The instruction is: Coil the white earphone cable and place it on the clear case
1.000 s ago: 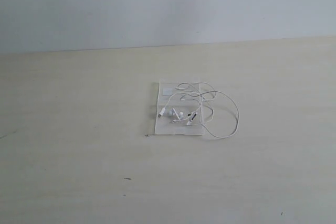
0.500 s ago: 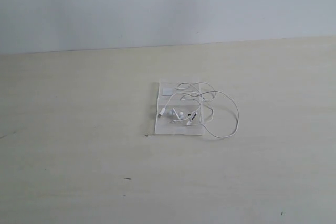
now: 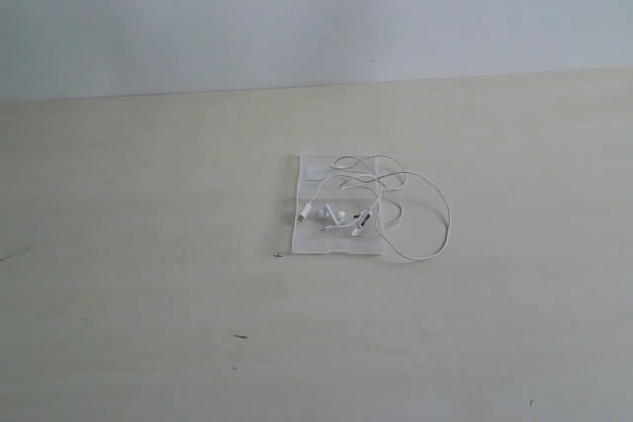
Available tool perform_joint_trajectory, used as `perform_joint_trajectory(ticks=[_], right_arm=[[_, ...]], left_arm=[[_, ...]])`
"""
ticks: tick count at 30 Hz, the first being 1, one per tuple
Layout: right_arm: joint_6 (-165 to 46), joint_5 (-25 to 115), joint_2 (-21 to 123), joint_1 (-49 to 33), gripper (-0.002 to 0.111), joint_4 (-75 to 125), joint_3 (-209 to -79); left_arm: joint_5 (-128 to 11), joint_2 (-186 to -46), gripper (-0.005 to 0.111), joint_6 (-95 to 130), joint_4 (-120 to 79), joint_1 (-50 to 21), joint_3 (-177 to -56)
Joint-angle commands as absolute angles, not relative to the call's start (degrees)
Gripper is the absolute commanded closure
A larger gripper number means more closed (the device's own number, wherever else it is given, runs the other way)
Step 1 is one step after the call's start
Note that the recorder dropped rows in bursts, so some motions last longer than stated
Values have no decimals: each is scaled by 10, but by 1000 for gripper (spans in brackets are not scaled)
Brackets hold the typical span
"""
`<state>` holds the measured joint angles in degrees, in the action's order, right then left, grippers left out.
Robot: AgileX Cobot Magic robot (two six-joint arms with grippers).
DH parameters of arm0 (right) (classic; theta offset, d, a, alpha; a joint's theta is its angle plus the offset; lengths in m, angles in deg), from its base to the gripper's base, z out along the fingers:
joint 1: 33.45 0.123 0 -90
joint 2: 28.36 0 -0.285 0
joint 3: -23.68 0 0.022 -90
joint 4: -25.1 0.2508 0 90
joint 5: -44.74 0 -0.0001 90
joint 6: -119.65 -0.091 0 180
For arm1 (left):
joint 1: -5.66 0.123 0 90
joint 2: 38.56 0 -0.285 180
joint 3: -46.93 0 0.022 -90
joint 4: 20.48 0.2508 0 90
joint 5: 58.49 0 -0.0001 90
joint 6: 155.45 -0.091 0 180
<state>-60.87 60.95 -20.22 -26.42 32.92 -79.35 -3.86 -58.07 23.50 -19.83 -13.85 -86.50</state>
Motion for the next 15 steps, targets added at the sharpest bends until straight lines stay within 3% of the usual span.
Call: perform_joint_trajectory(ticks=[1,4,7,9,15], right_arm=[[-608,607,-206,-268,108,329,-791],[-608,607,-206,-268,108,329,-791],[-608,607,-206,-268,108,330,-791],[-608,607,-206,-268,108,330,-791],[-608,607,-206,-268,108,330,-791]], left_arm=[[-42,-577,107,237,-198,-137,-865],[-59,-577,107,242,-161,-137,-865],[-191,-577,107,336,-174,-120,-865],[-284,-577,107,354,-198,-72,-865],[-362,-560,107,354,-223,101,-786]])
